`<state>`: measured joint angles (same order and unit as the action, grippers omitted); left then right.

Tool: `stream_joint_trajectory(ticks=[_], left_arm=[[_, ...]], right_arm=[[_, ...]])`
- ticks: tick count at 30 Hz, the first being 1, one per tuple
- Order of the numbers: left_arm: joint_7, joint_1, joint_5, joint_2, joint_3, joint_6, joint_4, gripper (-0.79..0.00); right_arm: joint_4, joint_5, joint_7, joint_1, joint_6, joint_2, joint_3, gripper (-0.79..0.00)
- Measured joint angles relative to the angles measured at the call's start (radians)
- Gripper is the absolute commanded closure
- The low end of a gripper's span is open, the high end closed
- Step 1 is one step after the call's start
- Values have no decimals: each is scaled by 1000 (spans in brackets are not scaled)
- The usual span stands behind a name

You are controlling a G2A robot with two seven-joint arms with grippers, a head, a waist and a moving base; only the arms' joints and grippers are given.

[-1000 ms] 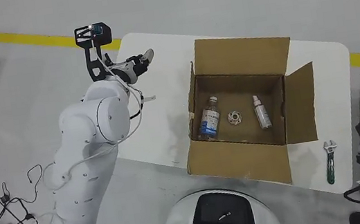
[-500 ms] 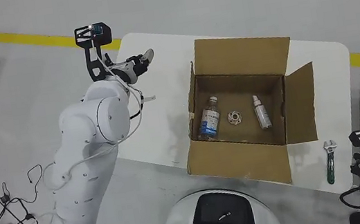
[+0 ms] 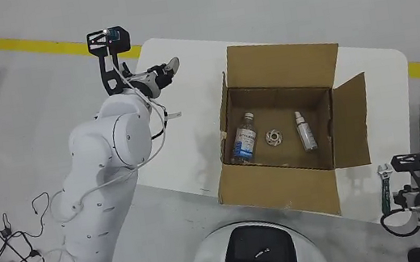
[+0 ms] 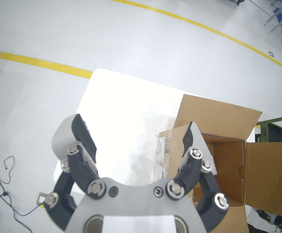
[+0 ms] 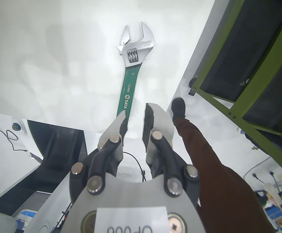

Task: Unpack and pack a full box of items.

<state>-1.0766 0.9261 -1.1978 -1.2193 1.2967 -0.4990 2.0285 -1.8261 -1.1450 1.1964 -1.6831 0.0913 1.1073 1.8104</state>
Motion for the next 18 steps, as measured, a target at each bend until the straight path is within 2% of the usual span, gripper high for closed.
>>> stream_joint_trajectory(ticks=[5, 18], left_arm=[[0, 0, 0, 0, 0, 0, 0, -785], [0, 0, 0, 0, 0, 0, 0, -785]], right_arm=[[45, -14, 2, 37, -4, 0, -38, -277], [119, -19, -4, 79, -14, -1, -85, -268]])
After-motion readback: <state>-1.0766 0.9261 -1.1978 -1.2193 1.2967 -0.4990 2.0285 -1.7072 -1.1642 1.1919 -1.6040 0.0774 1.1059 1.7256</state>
